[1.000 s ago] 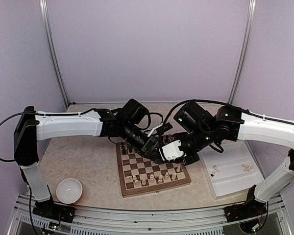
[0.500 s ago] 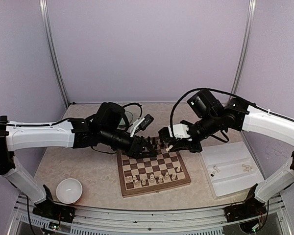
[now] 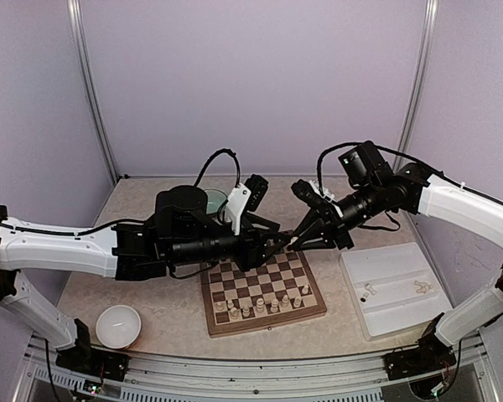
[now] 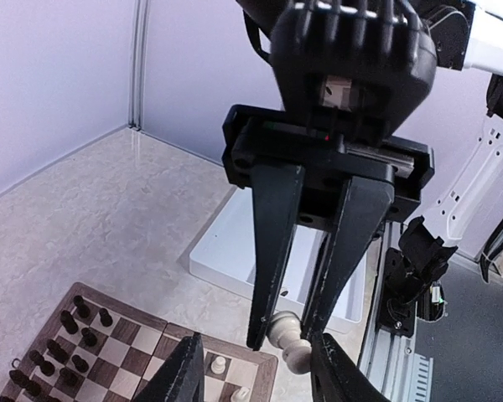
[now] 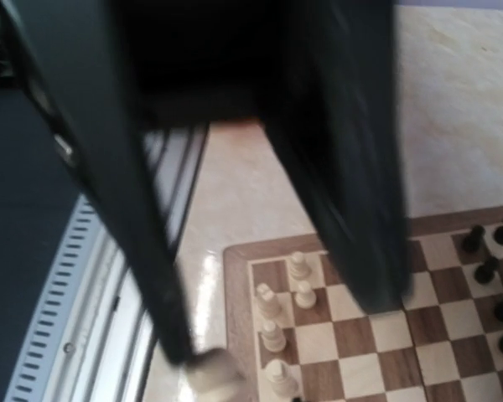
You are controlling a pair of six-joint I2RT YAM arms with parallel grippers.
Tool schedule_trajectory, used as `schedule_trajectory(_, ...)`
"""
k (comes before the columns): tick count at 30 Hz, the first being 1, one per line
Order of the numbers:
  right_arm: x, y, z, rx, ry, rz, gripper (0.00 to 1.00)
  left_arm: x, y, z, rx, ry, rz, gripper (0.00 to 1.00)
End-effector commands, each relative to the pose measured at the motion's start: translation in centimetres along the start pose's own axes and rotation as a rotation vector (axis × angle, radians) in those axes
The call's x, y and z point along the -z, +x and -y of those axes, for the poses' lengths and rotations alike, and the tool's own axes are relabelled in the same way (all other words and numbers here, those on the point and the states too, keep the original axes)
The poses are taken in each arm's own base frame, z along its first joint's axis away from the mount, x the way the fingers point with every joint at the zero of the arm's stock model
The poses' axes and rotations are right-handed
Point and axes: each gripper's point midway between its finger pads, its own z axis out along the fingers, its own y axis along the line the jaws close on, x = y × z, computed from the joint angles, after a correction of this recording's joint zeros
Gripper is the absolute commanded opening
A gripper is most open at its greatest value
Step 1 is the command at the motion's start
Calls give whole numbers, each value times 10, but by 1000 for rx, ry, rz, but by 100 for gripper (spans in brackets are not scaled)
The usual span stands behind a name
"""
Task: Set up the chess pieces on the board
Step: Pass from the right arm to the left
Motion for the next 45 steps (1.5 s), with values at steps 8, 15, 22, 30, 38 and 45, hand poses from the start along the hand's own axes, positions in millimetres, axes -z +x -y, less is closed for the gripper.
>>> schedule_trajectory(8,0,-7,-4,-29,-53,45,5,-11,-10,-1,-57,-12,23,43)
schedule_trajectory(15,-3,-5,-2,-35,-58,42,5,-13,-5,8,-69,45,0,42)
schedule_trajectory(22,-2,-5,0,-36,-54,42,5,-17,1,7,-77,38,-31,32)
schedule_trajectory(30,0,-6,-1,-38,-51,49,5,-22,7,-1,-75,-6,-61,21)
schedule_trajectory(38,2,0,0,-26,-33,33,15,-14,-3,-13,-88,-66,-65,9)
schedule_trajectory(45,23,59,11,54,185,-148,54,-2,-1,-34,-12,-68,-241,7)
